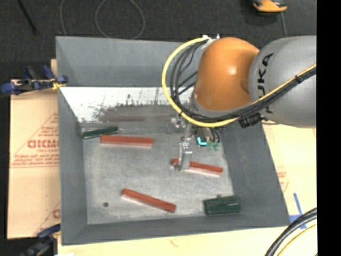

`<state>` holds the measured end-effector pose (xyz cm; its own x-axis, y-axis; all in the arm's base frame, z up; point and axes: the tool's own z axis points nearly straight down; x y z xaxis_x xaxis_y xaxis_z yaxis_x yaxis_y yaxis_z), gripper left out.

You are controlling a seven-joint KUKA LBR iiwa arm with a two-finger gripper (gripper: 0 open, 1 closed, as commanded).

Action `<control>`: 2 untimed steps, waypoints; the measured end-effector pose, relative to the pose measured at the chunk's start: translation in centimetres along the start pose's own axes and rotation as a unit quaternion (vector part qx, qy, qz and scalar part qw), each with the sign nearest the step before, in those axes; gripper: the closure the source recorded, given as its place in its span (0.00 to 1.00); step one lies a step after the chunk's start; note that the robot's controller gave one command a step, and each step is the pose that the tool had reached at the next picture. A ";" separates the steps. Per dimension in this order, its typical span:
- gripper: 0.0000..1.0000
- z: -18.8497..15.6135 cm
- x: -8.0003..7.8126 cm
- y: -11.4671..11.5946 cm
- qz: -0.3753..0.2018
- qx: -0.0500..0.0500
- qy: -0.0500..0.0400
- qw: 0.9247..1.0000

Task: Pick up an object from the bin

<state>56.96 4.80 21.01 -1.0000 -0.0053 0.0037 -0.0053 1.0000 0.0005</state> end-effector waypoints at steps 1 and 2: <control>0.00 14.0 -6.5 3.0 -0.176 0.001 -0.006 0.984; 1.00 13.4 -6.7 3.2 -0.175 -0.001 -0.009 0.985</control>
Offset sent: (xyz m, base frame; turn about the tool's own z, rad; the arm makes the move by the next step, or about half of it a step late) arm 0.0624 0.0321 -0.1401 -0.3568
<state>63.63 8.00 7.56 -0.9369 -0.3492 -0.0148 -0.3492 0.9370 -0.0003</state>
